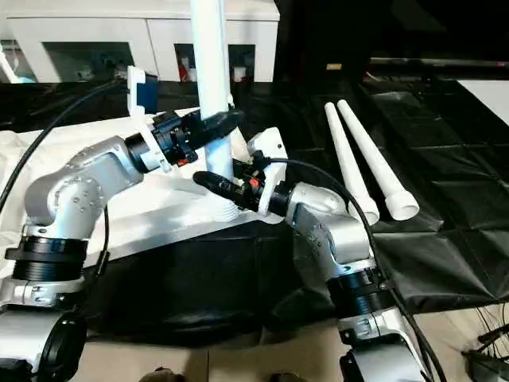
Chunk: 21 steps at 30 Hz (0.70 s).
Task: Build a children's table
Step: Insert table leg to table base
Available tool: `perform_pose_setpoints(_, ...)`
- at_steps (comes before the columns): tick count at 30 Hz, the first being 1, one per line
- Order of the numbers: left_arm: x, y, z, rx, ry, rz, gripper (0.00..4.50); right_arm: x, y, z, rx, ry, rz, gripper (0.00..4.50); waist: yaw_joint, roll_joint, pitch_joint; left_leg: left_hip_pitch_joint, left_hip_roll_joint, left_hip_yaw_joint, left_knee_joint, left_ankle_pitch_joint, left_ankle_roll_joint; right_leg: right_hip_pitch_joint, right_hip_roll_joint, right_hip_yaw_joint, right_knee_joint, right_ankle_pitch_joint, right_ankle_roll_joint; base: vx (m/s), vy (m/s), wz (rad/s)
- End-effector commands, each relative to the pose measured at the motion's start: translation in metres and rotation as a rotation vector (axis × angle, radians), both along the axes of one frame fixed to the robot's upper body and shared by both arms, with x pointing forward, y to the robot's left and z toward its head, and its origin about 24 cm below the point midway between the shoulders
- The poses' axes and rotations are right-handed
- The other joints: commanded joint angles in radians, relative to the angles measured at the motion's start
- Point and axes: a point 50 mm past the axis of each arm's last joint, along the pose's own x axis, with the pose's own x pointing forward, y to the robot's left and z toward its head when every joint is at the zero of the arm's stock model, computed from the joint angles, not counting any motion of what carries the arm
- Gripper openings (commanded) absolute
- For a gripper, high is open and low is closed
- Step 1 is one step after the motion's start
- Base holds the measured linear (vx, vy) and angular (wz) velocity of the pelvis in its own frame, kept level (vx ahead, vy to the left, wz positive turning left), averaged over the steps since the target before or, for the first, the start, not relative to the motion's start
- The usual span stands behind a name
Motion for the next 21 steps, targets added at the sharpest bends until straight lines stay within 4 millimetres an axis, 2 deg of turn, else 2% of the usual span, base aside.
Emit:
perform_pose_setpoints(1, 0.002, -0.006, 0.006, 0.014, -0.019, 0.005, 1.97, 0.003, 0.0, 0.002, -0.03, -0.028, -0.02, 1.84, 0.004, -0.007, -0.092, 0.008, 0.012, 0.002, -0.068, -0.161, 0.031, 0.08, -0.044, 0.046, -0.061, -0.211, -0.191, 0.0, 0.0, 0.0)
perform_pose_setpoints(2, 0.001, -0.006, 0.007, 0.023, -0.029, -0.001, 1.97, 0.004, -0.001, 0.004, -0.006, -0.006, -0.023, 1.84, 0.006, -0.009, -0.091, 0.009, 0.012, 0.003, -0.067, -0.156, 0.031, 0.08, -0.046, 0.047, -0.061, -0.224, -0.184, 0.0, 0.0, 0.0)
perform_pose_setpoints(4, -0.003, -0.008, 0.009, 0.05, -0.067, -0.031, 1.97, 0.006, -0.002, 0.008, 0.012, 0.043, -0.01, 2.54, 0.004, -0.013, -0.092, 0.009, 0.012, 0.002, -0.068, -0.146, 0.036, 0.081, -0.044, 0.047, -0.062, -0.228, -0.176, 0.0, 0.0, 0.0)
perform_pose_setpoints(6, -0.005, -0.009, 0.01, 0.057, -0.079, -0.043, 1.95, 0.006, -0.004, 0.009, -0.002, 0.047, 0.01, 2.59, 0.005, -0.011, -0.092, 0.008, 0.013, 0.002, -0.066, -0.134, 0.035, 0.08, -0.045, 0.048, -0.059, -0.21, -0.177, 0.0, 0.0, 0.0)
perform_pose_setpoints(8, -0.006, -0.009, 0.012, 0.07, -0.094, -0.056, 1.93, 0.007, -0.006, 0.012, -0.011, 0.064, 0.032, 2.66, 0.003, -0.015, -0.093, 0.008, 0.013, 0.003, -0.065, -0.126, 0.037, 0.081, -0.045, 0.048, -0.056, -0.196, -0.182, 0.0, 0.0, 0.0)
perform_pose_setpoints(9, -0.007, -0.009, 0.012, 0.082, -0.1, -0.061, 1.89, 0.007, -0.008, 0.017, -0.007, 0.076, 0.057, 2.93, 0.004, -0.015, -0.093, 0.007, 0.012, 0.004, -0.065, -0.125, 0.038, 0.081, -0.045, 0.048, -0.056, -0.194, -0.184, 0.0, 0.0, 0.0)
perform_pose_setpoints(12, -0.009, -0.01, 0.011, 0.093, -0.117, -0.083, 1.88, 0.007, -0.01, 0.022, -0.01, 0.093, 0.091, 3.03, 0.004, -0.019, -0.093, 0.009, 0.012, 0.005, -0.064, -0.123, 0.041, 0.081, -0.045, 0.048, -0.056, -0.205, -0.18, 0.0, 0.0, 0.0)
perform_pose_setpoints(15, -0.011, -0.011, 0.011, 0.087, -0.119, -0.097, 1.88, 0.006, -0.012, 0.023, -0.026, 0.117, 0.12, 3.42, 0.004, -0.021, -0.094, 0.007, 0.012, 0.005, -0.063, -0.116, 0.036, 0.081, -0.045, 0.048, -0.056, -0.196, -0.179, 0.0, 0.0, 0.0)
perform_pose_setpoints(17, -0.011, -0.011, 0.011, 0.089, -0.121, -0.099, 1.88, 0.006, -0.013, 0.022, -0.032, 0.125, 0.127, 3.52, 0.003, -0.026, -0.094, 0.007, 0.013, 0.005, -0.063, -0.12, 0.033, 0.081, -0.045, 0.048, -0.057, -0.199, -0.177, 0.0, 0.0, 0.0)
perform_pose_setpoints(21, -0.012, -0.01, 0.011, 0.093, -0.126, -0.112, 1.88, 0.004, -0.015, 0.018, -0.08, 0.16, 0.155, 3.59, 0.005, -0.027, -0.095, 0.007, 0.012, 0.005, -0.062, -0.121, 0.029, 0.082, -0.045, 0.048, -0.056, -0.211, -0.172, 0.0, 0.0, 0.0)
